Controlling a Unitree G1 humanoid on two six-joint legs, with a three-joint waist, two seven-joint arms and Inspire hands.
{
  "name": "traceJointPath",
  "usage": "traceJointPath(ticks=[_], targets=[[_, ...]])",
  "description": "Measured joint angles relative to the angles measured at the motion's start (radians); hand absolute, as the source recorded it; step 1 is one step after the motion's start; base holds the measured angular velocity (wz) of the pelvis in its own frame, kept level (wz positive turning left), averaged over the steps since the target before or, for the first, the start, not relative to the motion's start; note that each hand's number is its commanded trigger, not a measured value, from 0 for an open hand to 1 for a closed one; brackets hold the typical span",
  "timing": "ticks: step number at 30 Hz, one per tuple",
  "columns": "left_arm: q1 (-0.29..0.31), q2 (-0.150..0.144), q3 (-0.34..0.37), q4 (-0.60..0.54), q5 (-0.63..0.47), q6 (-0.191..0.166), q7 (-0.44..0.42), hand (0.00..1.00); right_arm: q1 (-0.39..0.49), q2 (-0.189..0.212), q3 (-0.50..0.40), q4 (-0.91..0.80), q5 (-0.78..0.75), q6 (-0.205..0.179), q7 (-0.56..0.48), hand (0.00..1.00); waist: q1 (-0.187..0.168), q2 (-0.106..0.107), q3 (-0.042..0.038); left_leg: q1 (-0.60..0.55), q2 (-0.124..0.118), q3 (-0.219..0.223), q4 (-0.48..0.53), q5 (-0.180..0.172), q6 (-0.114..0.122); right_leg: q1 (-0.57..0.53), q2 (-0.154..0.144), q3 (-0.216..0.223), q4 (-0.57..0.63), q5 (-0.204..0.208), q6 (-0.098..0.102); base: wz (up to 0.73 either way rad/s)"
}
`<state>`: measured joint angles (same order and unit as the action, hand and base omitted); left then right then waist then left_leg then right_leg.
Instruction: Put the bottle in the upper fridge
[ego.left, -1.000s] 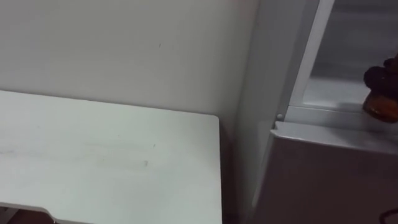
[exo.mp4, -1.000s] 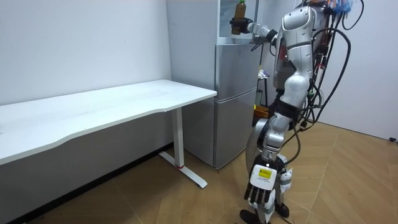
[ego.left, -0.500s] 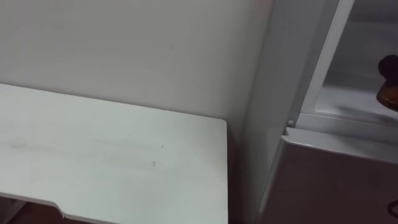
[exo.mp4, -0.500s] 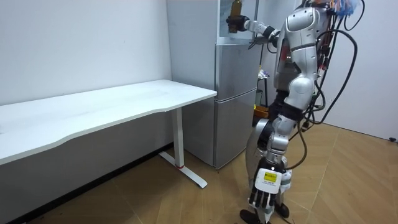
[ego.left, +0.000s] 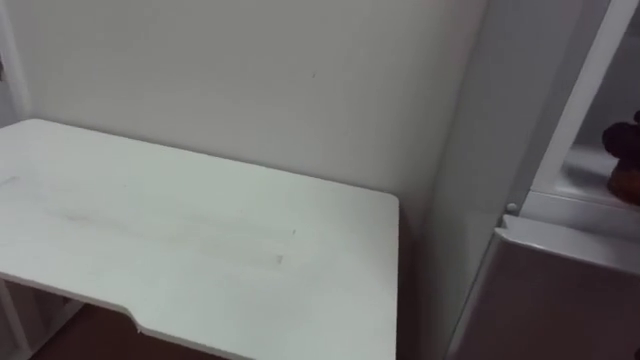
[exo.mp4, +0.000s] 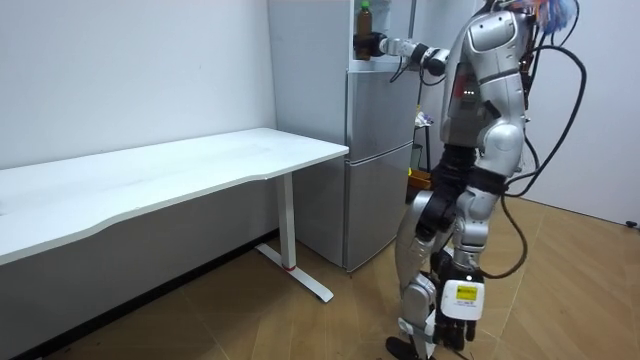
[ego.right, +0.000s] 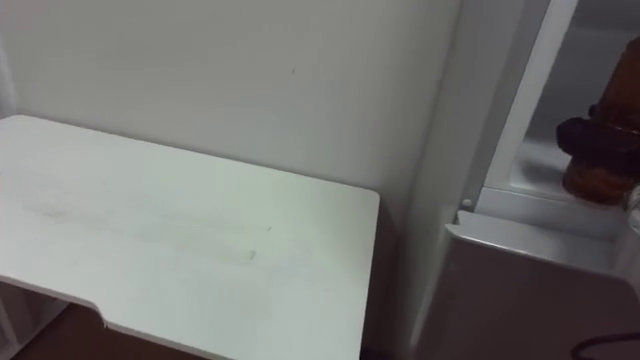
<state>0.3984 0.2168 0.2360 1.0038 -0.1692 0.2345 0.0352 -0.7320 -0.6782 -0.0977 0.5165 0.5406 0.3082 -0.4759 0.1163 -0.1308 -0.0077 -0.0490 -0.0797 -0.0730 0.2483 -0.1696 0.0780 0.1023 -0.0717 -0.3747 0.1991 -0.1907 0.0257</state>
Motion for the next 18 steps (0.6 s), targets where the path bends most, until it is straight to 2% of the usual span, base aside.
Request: traceJointPath(ticks=[4,6,8,9,12,13,14,15,18], targets=[[0.001,0.000,-0.001,-0.005,-0.034,0.001,0.002,0.00,-0.041,-0.001,-0.001,0.067,-0.013,-0.046,-0.003,1.00,0.001,0.010,0.0010,-0.052,-0.002,-0.025,0.045,-0.008,-0.003,-0.022,0.006,-0.012,0.000,0.000,0.000,0.21],[0.003,0.001,-0.001,-0.005,-0.035,0.005,0.004,0.00,-0.057,-0.001,-0.001,0.093,-0.029,-0.076,-0.010,1.00,0.014,0.021,0.0005,-0.071,-0.003,-0.031,0.048,-0.003,-0.006,-0.038,0.006,-0.016,0.001,0.002,-0.004,0.08],[0.004,0.001,-0.001,-0.006,-0.035,0.005,0.009,0.00,-0.062,-0.011,0.002,0.101,-0.035,-0.090,-0.023,1.00,0.024,0.031,-0.0005,-0.087,-0.003,-0.038,0.057,-0.002,-0.008,-0.054,0.007,-0.024,0.004,0.003,-0.005,0.09],[0.004,0.001,-0.002,-0.007,-0.035,0.006,0.017,0.00,-0.066,-0.021,0.009,0.102,-0.035,-0.094,-0.032,1.00,0.030,0.036,-0.0030,-0.100,-0.002,-0.040,0.058,0.001,-0.012,-0.068,0.008,-0.026,0.004,0.005,-0.009,0.09],[0.005,0.002,0.000,-0.013,-0.036,0.008,0.029,0.00,-0.086,-0.035,0.035,0.116,-0.034,-0.120,-0.038,1.00,0.037,0.044,-0.0028,-0.130,0.000,-0.046,0.058,0.018,-0.014,-0.090,0.011,-0.039,0.002,0.013,-0.022,0.06],[0.005,0.004,0.000,-0.013,-0.037,0.008,0.031,0.00,-0.086,-0.036,0.036,0.118,-0.034,-0.125,-0.037,0.77,0.039,0.045,-0.0031,-0.133,0.001,-0.047,0.058,0.020,-0.015,-0.094,0.012,-0.039,0.002,0.014,-0.023,0.00],[0.005,0.008,0.000,-0.013,-0.037,0.008,0.034,0.00,-0.087,-0.040,0.037,0.129,-0.031,-0.135,-0.033,0.33,0.045,0.045,-0.0030,-0.138,0.003,-0.048,0.058,0.022,-0.018,-0.100,0.014,-0.039,0.002,0.016,-0.026,0.00],[0.005,0.012,0.000,-0.013,-0.041,0.008,0.036,0.00,-0.088,-0.044,0.037,0.141,-0.024,-0.140,-0.026,0.00,0.050,0.044,-0.0032,-0.141,0.005,-0.049,0.059,0.024,-0.021,-0.102,0.017,-0.038,0.001,0.017,-0.028,0.00],[0.006,0.021,0.000,-0.022,-0.068,0.020,0.042,0.00,-0.089,-0.067,0.048,0.173,0.007,-0.146,0.005,0.00,0.057,0.045,-0.0030,-0.152,0.005,-0.059,0.064,0.026,-0.029,-0.101,0.023,-0.039,-0.016,0.020,-0.034,0.10]])
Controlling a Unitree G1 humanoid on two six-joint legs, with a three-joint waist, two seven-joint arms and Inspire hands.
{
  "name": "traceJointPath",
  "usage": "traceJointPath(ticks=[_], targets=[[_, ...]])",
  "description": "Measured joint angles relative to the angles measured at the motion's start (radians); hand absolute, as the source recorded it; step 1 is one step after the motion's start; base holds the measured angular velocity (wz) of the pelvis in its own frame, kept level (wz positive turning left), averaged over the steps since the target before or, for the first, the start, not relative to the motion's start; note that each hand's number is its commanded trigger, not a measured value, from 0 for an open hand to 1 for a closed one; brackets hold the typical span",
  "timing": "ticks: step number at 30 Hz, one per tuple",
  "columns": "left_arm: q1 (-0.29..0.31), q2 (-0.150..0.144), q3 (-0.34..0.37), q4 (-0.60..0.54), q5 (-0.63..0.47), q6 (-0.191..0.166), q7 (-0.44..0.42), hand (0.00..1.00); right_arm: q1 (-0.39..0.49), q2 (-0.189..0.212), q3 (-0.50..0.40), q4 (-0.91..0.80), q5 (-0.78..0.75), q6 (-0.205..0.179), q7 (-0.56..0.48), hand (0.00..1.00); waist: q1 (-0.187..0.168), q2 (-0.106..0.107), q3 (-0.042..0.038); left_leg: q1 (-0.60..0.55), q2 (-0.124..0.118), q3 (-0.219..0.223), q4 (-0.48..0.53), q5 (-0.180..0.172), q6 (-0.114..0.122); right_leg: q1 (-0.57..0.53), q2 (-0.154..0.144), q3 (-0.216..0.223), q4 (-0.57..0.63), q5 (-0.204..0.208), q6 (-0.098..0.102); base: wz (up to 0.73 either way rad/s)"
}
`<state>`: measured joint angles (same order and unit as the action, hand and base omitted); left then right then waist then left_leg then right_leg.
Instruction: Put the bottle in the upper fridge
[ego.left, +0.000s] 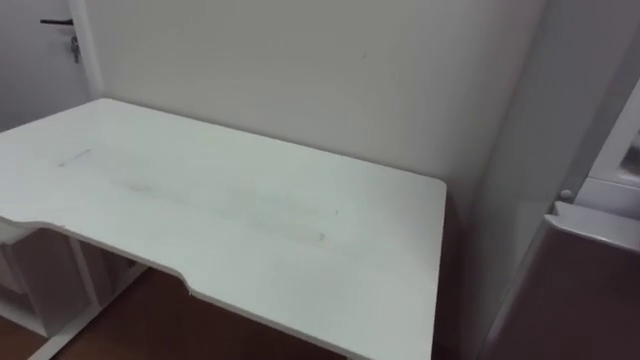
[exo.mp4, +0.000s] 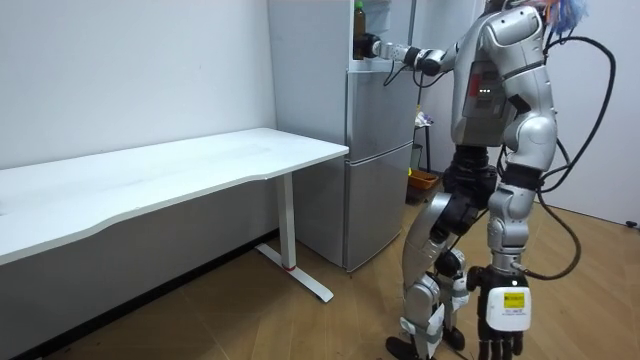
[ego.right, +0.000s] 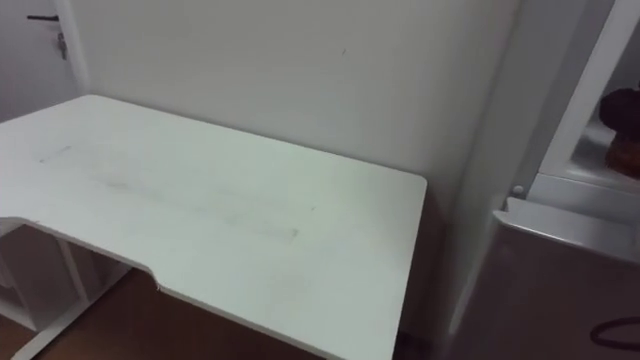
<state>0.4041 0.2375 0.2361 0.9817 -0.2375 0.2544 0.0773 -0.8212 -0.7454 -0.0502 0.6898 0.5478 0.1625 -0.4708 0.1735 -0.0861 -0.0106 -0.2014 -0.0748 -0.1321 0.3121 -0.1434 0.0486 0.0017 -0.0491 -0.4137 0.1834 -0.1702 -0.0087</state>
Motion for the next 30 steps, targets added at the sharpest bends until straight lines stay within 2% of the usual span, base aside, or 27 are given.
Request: traceJointPath(ticks=[3,6,12,18,30], targets=[[0.004,0.014,-0.004,-0.025,-0.022,0.009,0.000,0.00,-0.010,-0.014,0.006,0.053,0.055,-0.015,0.038,0.00,-0.001,0.001,0.0004,-0.013,-0.004,-0.008,0.021,0.000,-0.001,0.000,0.003,-0.008,-0.015,-0.005,-0.001,0.15],[0.003,0.022,-0.005,-0.039,-0.037,0.009,-0.002,0.00,-0.024,-0.019,0.028,0.103,0.072,-0.036,0.061,0.00,0.002,0.005,0.0011,-0.017,0.002,-0.008,0.027,0.002,0.001,-0.003,0.007,-0.008,-0.016,-0.004,-0.001,0.02],[0.003,0.027,-0.021,-0.038,-0.047,0.009,-0.004,0.00,-0.024,-0.022,0.060,0.116,0.069,-0.063,0.098,0.00,0.008,0.013,0.0028,-0.013,0.010,0.007,0.027,0.002,0.000,0.000,0.010,0.000,-0.016,-0.003,-0.003,-0.03],[0.003,0.027,-0.052,-0.039,-0.075,0.008,-0.008,0.00,-0.024,-0.025,0.067,0.115,0.052,-0.066,0.105,0.00,0.006,0.014,0.0037,-0.012,0.011,0.008,0.026,0.001,-0.002,0.000,0.010,0.003,-0.017,-0.006,0.001,-0.01],[0.022,0.027,-0.050,-0.038,-0.084,0.006,-0.003,0.00,-0.007,-0.020,0.067,0.099,0.052,-0.062,0.149,0.00,-0.001,0.012,0.0052,0.038,0.009,0.019,-0.004,0.002,0.000,0.040,0.007,0.016,-0.031,-0.006,0.002,-0.01]])
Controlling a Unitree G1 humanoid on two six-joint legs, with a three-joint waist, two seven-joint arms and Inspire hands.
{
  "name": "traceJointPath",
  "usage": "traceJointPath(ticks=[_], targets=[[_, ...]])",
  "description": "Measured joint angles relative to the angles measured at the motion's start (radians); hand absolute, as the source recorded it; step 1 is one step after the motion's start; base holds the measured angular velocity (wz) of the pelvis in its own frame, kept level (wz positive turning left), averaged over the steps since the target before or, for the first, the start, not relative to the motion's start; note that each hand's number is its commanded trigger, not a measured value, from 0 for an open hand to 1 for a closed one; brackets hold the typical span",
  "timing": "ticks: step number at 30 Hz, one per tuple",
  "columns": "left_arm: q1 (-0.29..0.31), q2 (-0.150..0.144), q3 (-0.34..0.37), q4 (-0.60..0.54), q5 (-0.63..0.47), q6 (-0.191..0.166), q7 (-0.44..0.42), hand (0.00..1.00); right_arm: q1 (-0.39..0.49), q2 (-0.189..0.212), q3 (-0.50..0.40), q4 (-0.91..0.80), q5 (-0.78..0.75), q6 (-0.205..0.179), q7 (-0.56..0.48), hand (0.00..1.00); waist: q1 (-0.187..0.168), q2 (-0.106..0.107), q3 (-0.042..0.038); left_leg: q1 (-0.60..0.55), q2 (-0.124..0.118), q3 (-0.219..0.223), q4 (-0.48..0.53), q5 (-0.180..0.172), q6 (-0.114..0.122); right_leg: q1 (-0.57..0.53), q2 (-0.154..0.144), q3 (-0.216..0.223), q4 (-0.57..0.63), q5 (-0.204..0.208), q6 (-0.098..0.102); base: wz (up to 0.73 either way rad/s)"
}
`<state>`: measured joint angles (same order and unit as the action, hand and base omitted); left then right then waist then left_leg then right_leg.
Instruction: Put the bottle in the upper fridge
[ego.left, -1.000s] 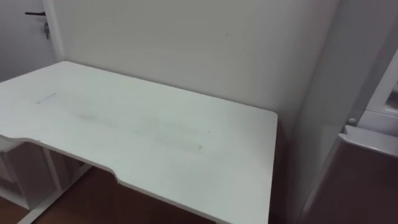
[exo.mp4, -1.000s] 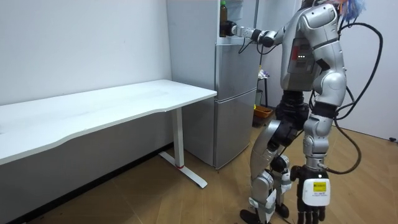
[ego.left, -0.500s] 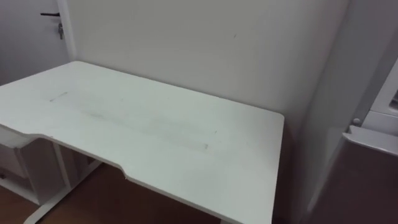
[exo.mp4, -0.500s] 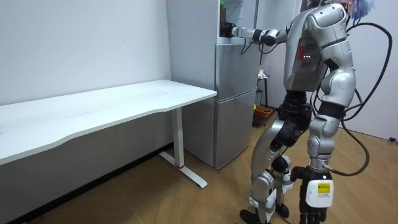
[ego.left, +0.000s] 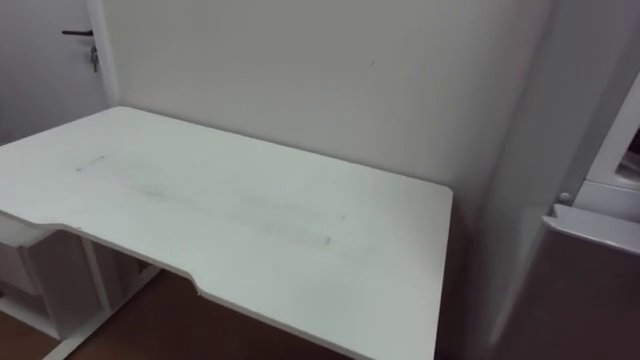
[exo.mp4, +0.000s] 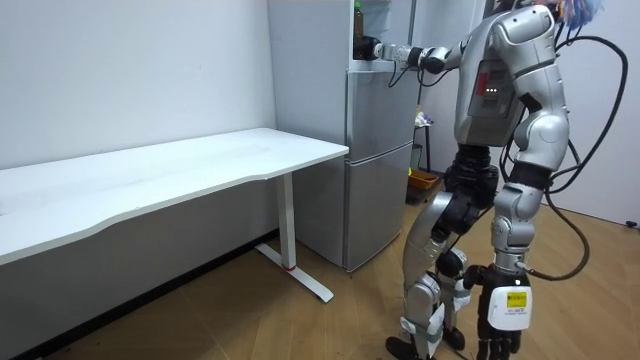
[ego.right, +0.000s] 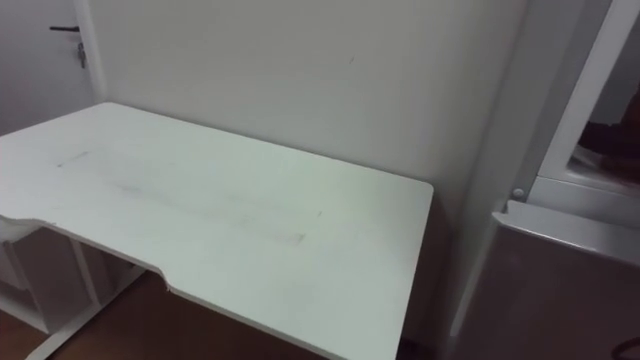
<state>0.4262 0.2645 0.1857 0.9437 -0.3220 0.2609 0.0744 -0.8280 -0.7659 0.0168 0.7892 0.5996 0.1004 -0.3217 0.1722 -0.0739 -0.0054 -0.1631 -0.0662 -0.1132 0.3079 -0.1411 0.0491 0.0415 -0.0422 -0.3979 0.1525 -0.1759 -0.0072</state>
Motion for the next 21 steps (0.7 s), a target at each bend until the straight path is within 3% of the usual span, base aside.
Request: traceJointPath(ticks=[13,17,21], targets=[[0.005,0.000,0.008,-0.003,0.000,0.000,0.003,0.00,0.007,0.000,-0.001,-0.012,-0.001,0.004,0.007,0.00,-0.005,-0.003,-0.0020,0.001,0.000,-0.002,0.000,0.000,0.000,0.002,0.000,-0.001,-0.001,0.003,-0.005,0.00],[0.004,0.000,0.011,-0.003,0.000,0.003,0.003,0.00,0.008,0.000,-0.006,-0.016,-0.005,0.030,-0.008,0.00,-0.010,-0.011,-0.0071,0.000,-0.002,-0.001,-0.001,0.000,0.000,0.003,-0.001,-0.004,-0.001,0.003,-0.005,0.01],[-0.001,-0.002,0.011,-0.003,-0.001,0.012,0.013,0.00,0.008,0.000,-0.007,-0.025,0.000,0.041,-0.027,0.00,-0.015,-0.015,-0.0070,0.002,-0.003,-0.001,-0.002,0.000,0.000,0.011,-0.001,-0.003,-0.002,0.003,-0.005,0.00]])
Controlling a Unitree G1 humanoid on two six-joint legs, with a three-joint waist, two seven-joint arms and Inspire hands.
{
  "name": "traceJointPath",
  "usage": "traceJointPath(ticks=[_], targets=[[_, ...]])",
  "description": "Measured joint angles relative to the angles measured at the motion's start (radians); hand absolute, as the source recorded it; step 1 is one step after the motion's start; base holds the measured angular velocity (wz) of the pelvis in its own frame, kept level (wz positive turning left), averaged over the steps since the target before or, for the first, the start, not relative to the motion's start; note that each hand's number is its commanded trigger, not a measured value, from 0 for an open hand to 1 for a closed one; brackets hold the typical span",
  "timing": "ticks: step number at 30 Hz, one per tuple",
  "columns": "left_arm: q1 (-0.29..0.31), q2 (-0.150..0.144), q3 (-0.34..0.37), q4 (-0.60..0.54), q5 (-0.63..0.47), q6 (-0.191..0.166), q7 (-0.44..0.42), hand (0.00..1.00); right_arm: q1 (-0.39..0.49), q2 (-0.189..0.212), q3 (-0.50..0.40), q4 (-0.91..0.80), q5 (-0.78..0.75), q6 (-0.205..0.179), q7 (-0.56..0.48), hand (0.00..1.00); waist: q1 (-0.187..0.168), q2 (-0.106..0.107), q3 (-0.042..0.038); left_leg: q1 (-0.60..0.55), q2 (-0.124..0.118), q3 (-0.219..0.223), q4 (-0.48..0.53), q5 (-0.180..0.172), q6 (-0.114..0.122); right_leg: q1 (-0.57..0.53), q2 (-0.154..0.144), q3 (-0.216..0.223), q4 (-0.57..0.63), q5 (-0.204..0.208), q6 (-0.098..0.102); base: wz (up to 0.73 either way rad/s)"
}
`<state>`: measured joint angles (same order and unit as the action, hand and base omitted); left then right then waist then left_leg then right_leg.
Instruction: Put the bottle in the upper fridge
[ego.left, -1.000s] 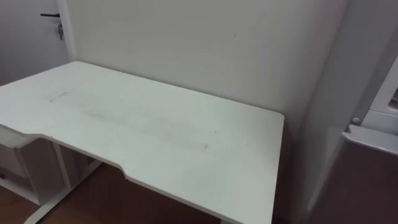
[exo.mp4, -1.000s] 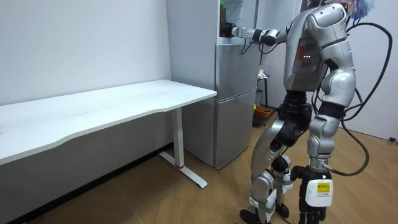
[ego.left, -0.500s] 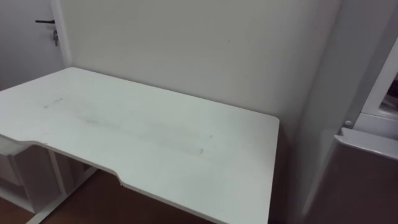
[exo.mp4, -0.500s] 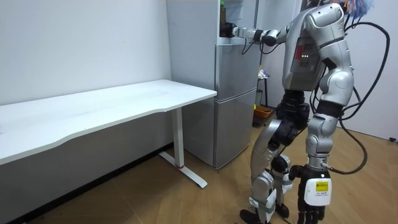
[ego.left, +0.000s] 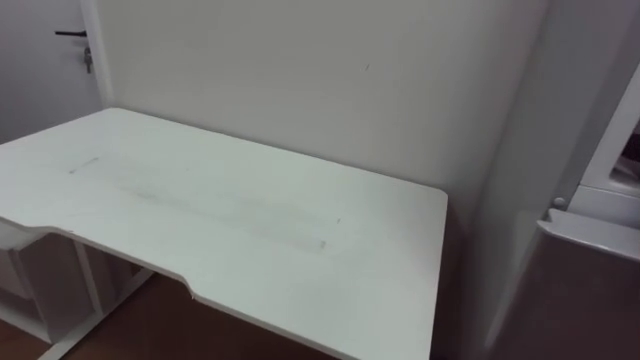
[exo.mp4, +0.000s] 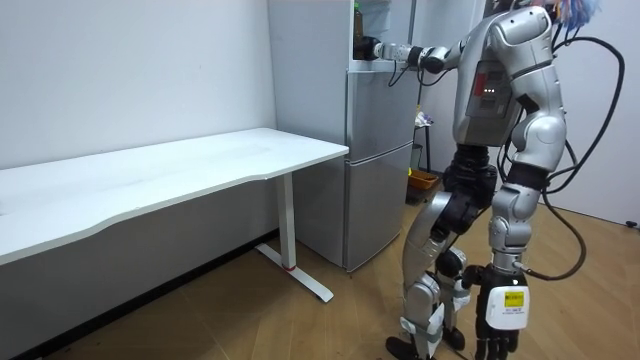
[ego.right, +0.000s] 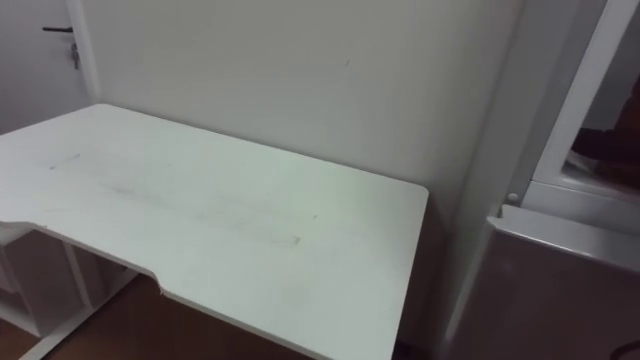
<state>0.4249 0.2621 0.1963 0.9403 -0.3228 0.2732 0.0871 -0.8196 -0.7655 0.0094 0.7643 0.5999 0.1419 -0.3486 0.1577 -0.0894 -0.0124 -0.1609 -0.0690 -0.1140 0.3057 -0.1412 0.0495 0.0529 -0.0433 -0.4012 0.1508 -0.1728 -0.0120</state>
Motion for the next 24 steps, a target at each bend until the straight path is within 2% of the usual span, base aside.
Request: traceJointPath(ticks=[8,10,13,15,18,20,24], targets=[[-0.010,0.000,0.001,-0.034,0.001,0.008,0.012,0.00,0.000,0.000,0.001,-0.003,0.000,0.035,0.001,0.00,-0.003,-0.004,0.0022,0.029,-0.002,0.002,-0.009,-0.002,0.001,0.024,-0.001,0.003,-0.003,-0.001,0.001,0.00],[-0.020,0.000,0.001,-0.033,0.001,0.012,0.012,0.00,0.000,0.002,0.001,-0.003,-0.004,0.044,0.003,0.00,-0.008,-0.006,0.0054,0.047,-0.004,0.001,-0.017,-0.002,0.001,0.038,-0.003,0.002,-0.005,-0.003,0.004,0.00],[-0.038,0.000,0.033,-0.016,0.002,0.013,0.013,0.00,0.000,0.008,0.001,-0.002,0.001,0.069,0.026,0.00,-0.019,-0.016,0.0064,0.076,-0.008,0.004,-0.034,-0.002,0.003,0.059,-0.008,0.004,-0.015,-0.009,0.008,-0.01],[-0.048,0.000,0.040,-0.016,0.002,0.015,0.019,0.00,0.001,0.008,0.001,-0.004,0.027,0.079,0.047,0.00,-0.030,-0.026,0.0019,0.080,-0.008,0.008,-0.039,-0.003,0.004,0.060,-0.008,0.009,-0.013,-0.010,0.008,-0.05],[-0.059,-0.007,0.040,-0.016,0.001,0.015,0.021,0.00,0.001,0.008,-0.003,-0.015,0.052,0.086,0.072,0.00,-0.048,-0.027,0.0012,0.086,-0.010,0.014,-0.039,-0.009,0.009,0.068,-0.006,0.009,-0.013,-0.010,0.010,-0.04],[-0.067,-0.009,0.040,-0.018,0.003,0.014,0.020,0.00,0.001,0.008,-0.005,-0.041,0.054,0.099,0.080,0.00,-0.057,-0.030,-0.0020,0.084,-0.009,0.021,-0.040,-0.011,0.012,0.067,-0.007,0.014,-0.009,-0.009,0.012,-0.09],[-0.068,-0.009,0.040,-0.017,0.005,0.008,0.015,0.00,0.001,0.008,-0.011,-0.049,0.056,0.101,0.091,0.00,-0.077,-0.023,-0.0015,0.104,-0.009,0.033,-0.051,-0.015,0.018,0.074,-0.014,0.018,0.005,-0.007,0.015,-0.09]])
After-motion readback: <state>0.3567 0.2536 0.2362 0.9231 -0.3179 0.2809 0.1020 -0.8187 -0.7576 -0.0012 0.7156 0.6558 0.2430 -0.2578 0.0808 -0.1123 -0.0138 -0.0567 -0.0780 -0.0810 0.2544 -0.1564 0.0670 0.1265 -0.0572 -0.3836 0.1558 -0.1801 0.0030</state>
